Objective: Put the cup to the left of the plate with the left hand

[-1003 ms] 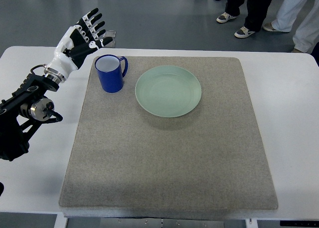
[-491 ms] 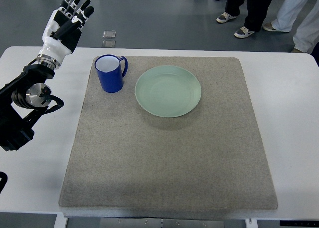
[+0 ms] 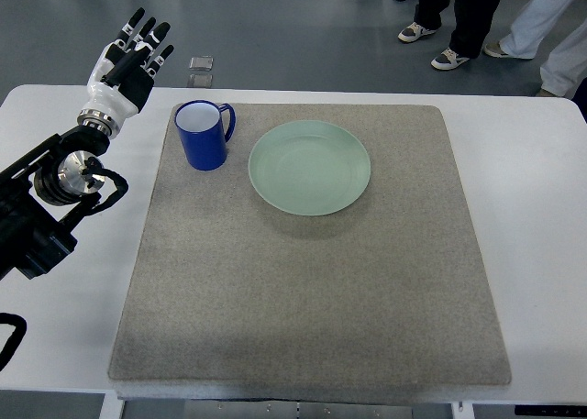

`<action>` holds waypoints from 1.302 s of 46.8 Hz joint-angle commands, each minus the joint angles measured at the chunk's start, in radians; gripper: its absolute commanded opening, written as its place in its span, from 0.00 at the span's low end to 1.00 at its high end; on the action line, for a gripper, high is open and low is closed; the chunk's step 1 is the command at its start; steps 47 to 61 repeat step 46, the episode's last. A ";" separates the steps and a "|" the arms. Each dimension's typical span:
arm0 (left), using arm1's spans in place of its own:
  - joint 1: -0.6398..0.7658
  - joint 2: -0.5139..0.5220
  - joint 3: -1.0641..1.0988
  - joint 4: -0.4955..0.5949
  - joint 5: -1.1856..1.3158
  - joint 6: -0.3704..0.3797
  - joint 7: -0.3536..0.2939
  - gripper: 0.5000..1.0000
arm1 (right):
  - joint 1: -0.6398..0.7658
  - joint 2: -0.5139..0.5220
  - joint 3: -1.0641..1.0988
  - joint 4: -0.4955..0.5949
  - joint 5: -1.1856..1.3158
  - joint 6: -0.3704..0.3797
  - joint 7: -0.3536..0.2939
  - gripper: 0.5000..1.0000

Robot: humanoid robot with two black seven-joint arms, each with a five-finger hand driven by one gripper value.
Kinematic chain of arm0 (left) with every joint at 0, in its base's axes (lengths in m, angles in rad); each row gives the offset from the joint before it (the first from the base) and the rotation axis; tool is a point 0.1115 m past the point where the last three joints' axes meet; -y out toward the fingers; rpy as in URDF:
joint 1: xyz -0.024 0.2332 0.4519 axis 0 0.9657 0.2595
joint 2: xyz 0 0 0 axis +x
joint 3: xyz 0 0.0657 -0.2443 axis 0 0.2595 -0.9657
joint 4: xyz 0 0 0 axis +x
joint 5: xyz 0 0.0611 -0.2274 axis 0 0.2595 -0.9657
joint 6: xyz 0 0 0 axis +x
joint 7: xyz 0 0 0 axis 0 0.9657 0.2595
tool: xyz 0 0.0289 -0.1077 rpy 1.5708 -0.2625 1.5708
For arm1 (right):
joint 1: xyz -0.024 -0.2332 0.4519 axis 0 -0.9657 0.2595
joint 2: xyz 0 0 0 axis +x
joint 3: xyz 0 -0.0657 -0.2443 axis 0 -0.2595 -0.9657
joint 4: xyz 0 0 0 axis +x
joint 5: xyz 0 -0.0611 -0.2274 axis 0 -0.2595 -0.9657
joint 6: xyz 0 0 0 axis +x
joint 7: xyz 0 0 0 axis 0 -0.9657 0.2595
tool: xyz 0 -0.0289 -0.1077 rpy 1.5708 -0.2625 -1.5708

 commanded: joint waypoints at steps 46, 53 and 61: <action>-0.024 -0.017 -0.011 0.002 0.014 -0.017 -0.003 1.00 | 0.000 0.000 -0.005 0.031 -0.007 0.018 0.001 0.86; -0.024 -0.017 -0.011 0.002 0.014 -0.017 -0.003 1.00 | 0.000 0.000 -0.005 0.031 -0.007 0.018 0.001 0.86; -0.024 -0.017 -0.011 0.002 0.014 -0.017 -0.003 1.00 | 0.000 0.000 -0.005 0.031 -0.007 0.018 0.001 0.86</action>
